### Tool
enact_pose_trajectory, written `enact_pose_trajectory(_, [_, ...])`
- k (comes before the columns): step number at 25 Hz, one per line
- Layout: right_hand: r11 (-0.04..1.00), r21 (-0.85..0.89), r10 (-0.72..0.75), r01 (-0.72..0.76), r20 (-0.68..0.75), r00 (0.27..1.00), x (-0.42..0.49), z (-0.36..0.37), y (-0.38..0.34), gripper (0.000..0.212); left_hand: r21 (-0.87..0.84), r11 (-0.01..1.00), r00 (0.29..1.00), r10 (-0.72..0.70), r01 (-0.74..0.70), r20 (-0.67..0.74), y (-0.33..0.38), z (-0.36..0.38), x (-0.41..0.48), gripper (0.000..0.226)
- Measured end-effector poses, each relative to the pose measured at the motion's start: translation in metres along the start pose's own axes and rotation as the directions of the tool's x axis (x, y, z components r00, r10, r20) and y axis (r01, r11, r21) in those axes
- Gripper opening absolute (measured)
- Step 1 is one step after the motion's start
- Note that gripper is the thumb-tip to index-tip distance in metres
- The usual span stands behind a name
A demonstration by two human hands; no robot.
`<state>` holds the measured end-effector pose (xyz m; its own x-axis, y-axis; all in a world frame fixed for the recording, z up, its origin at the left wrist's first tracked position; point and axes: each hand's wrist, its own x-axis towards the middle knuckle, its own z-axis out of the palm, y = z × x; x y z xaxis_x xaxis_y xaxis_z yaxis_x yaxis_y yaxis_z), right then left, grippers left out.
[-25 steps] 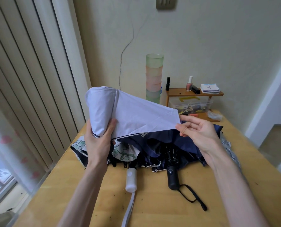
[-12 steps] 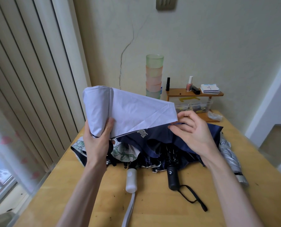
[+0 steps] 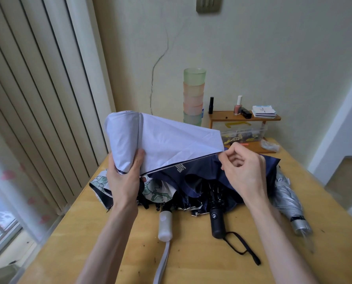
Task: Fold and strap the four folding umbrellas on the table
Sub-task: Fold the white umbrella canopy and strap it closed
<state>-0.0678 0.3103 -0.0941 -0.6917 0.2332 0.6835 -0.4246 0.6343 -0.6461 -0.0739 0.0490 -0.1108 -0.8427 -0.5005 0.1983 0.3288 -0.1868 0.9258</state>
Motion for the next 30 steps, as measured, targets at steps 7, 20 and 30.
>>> enact_pose_trajectory(7, [0.821,0.314,0.24,-0.477,0.568,0.787,0.008,-0.013,-0.002,0.047,0.012,1.0,0.992,-0.025,0.024,0.12,0.003,-0.005,-0.001,0.036])
enact_pose_trajectory(20, [0.862,0.347,0.342,-0.371,0.144,0.929,0.008,-0.018,-0.034,0.017,0.055,0.998,0.984,0.008,-0.018,0.179,0.006,0.003,-0.008,0.045])
enact_pose_trajectory(30, [0.812,0.477,0.069,-0.337,0.494,0.867,0.032,-0.023,-0.137,0.018,0.345,0.914,0.749,-0.072,-0.215,0.658,-0.003,0.009,-0.008,0.148])
